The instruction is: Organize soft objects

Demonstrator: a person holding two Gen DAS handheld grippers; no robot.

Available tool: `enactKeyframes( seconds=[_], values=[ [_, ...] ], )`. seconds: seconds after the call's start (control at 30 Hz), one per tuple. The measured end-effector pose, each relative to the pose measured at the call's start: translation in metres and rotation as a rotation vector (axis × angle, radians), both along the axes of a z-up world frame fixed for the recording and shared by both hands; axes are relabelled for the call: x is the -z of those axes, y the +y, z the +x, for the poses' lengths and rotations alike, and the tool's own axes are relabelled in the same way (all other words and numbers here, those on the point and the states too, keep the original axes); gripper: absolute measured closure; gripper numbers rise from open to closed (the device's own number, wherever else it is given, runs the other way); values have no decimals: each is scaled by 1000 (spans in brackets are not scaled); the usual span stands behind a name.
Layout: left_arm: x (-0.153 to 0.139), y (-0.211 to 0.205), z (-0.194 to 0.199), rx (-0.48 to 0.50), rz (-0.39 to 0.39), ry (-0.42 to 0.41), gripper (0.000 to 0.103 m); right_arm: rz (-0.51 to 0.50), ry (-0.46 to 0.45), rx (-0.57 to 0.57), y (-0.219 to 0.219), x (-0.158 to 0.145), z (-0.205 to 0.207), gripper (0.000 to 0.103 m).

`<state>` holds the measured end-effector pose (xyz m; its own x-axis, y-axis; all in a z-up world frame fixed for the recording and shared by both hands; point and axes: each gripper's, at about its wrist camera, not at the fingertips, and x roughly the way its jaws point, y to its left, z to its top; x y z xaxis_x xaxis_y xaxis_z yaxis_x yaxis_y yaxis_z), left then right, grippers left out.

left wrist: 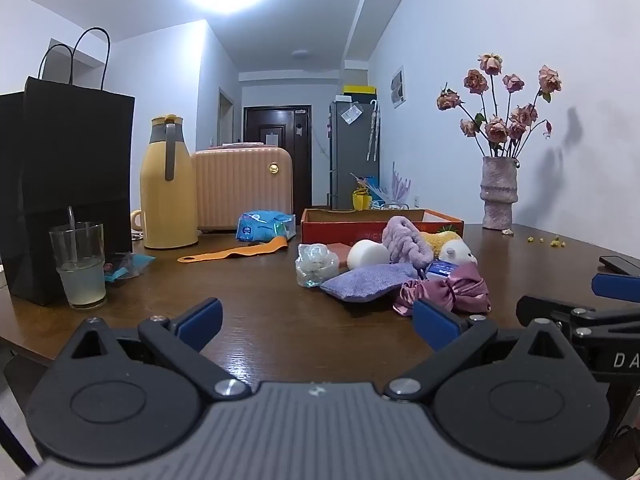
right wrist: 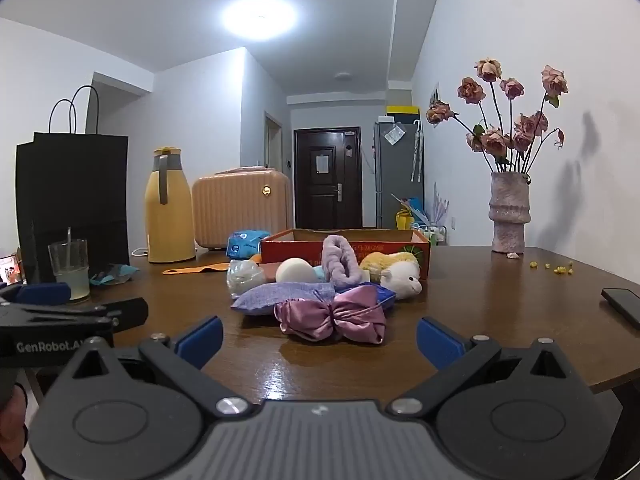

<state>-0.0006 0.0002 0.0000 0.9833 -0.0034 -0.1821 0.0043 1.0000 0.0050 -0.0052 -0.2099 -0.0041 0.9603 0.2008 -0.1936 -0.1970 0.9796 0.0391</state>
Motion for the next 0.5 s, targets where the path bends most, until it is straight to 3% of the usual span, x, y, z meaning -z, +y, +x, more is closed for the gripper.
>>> enactKeyframes(
  seconds=[0.5],
  values=[
    [-2, -3, -3, 21, 20, -14, 0, 32, 12, 10, -2, 1, 4, 0]
  ],
)
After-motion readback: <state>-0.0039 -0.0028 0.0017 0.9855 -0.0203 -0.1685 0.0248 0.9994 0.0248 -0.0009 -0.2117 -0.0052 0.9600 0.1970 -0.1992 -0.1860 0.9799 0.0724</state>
